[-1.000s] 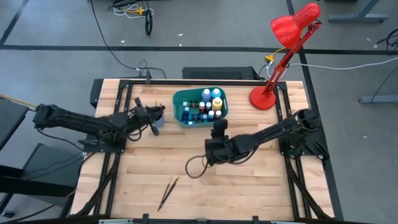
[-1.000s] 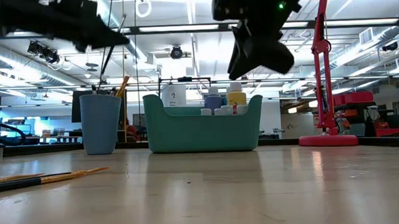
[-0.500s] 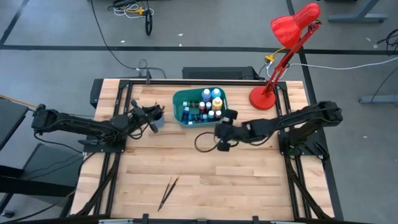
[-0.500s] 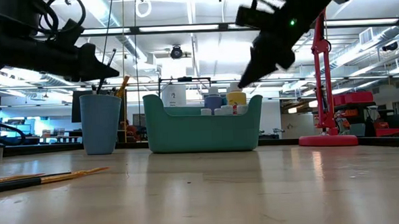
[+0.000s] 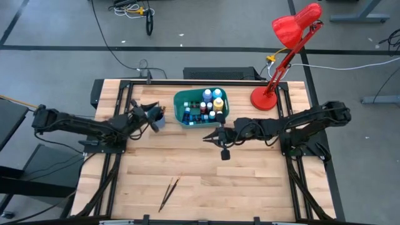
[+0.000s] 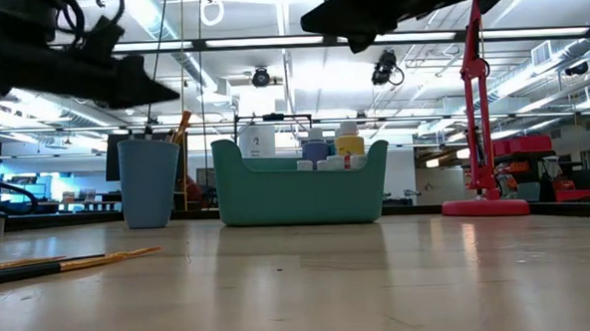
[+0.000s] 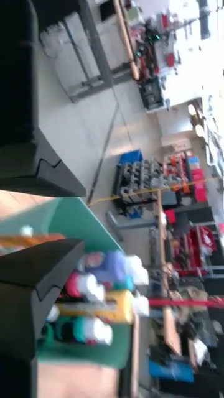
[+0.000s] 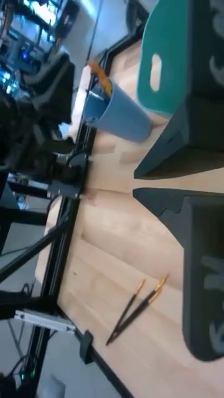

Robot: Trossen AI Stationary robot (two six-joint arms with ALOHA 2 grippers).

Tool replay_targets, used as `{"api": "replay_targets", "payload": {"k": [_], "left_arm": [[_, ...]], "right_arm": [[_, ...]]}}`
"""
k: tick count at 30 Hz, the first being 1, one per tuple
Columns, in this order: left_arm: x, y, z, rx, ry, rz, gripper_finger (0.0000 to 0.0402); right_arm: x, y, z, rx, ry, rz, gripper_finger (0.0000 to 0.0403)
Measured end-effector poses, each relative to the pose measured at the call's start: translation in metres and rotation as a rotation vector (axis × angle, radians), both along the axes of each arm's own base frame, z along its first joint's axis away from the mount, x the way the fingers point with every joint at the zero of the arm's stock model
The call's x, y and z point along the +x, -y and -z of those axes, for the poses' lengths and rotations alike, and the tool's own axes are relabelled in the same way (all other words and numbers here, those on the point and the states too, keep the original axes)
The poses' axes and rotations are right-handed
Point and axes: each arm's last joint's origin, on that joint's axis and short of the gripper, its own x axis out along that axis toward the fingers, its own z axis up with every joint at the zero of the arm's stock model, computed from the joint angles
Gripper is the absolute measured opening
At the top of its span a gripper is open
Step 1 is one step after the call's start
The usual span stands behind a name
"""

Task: Pick & Place Paint Supplies
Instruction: Put the gold paint brush into the blue cup

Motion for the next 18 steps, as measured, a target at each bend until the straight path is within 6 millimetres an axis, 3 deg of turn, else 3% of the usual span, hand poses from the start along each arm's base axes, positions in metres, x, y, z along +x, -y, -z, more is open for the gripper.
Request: {"api": "replay_targets", "payload": {"k": [7,11,18], "left_arm": [[0.012,0.02,-0.048,0.053,0.099,0.126,0.0129],[0.017,0.036,-0.074,0.068,0.156,0.293,0.013],[0.031,0.069,-0.073,-0.074,0.145,0.571,0.0128]], "right_arm": [[0.0,0.003,-0.001,-0.105,0.014,0.083,0.0036],[0.0,0.004,-0.001,-0.112,0.01,0.105,0.0045],[0.001,0.001,-0.004,-0.098,0.058,0.014,0.008]]}}
